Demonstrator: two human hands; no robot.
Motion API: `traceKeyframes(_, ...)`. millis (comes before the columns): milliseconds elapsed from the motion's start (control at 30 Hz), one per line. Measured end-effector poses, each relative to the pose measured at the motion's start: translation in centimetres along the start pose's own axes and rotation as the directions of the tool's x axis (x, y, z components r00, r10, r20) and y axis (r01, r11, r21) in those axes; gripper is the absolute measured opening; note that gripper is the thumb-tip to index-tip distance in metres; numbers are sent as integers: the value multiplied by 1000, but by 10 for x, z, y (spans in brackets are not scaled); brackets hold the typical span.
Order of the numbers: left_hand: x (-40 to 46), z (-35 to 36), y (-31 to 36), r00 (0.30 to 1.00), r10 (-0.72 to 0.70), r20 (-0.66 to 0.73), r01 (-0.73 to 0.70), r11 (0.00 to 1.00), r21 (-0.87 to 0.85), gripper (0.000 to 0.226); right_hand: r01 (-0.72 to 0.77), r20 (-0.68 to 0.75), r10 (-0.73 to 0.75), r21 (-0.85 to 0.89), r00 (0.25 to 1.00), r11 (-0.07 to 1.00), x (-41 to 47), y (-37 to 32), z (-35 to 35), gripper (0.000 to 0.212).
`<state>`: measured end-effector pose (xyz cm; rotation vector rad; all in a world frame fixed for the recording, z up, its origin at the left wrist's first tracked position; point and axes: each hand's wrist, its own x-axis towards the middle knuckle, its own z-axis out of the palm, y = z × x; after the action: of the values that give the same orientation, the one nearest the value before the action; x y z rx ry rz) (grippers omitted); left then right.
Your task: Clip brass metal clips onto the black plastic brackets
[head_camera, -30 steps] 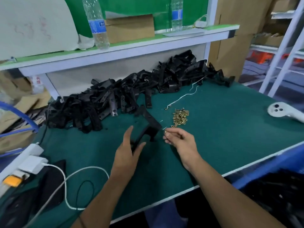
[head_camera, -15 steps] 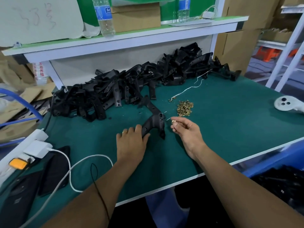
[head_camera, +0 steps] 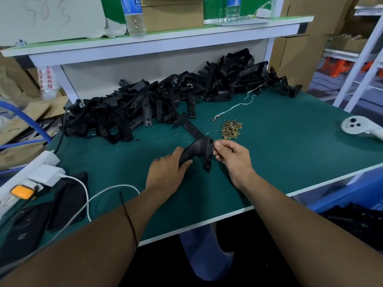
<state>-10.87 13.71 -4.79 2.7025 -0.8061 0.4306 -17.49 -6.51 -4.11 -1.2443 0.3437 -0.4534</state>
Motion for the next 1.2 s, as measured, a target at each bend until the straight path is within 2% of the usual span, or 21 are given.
traceKeyframes(300, 0, 2, 0, 1000, -21, -5, 21, 998, -51, 37, 1, 30, 0, -23, 1000, 1000, 2, 2, -3, 14)
traceKeyframes(467, 1, 2, -5, 998, -58, 14, 59, 988, -144, 31, -5, 38, 7, -45, 999, 999, 2, 2, -2, 12)
traceKeyframes(1200, 1, 5, -3, 999, -40, -36, 39, 998, -49, 33, -9, 23, 10, -57, 1000, 998, -1, -1, 1, 6)
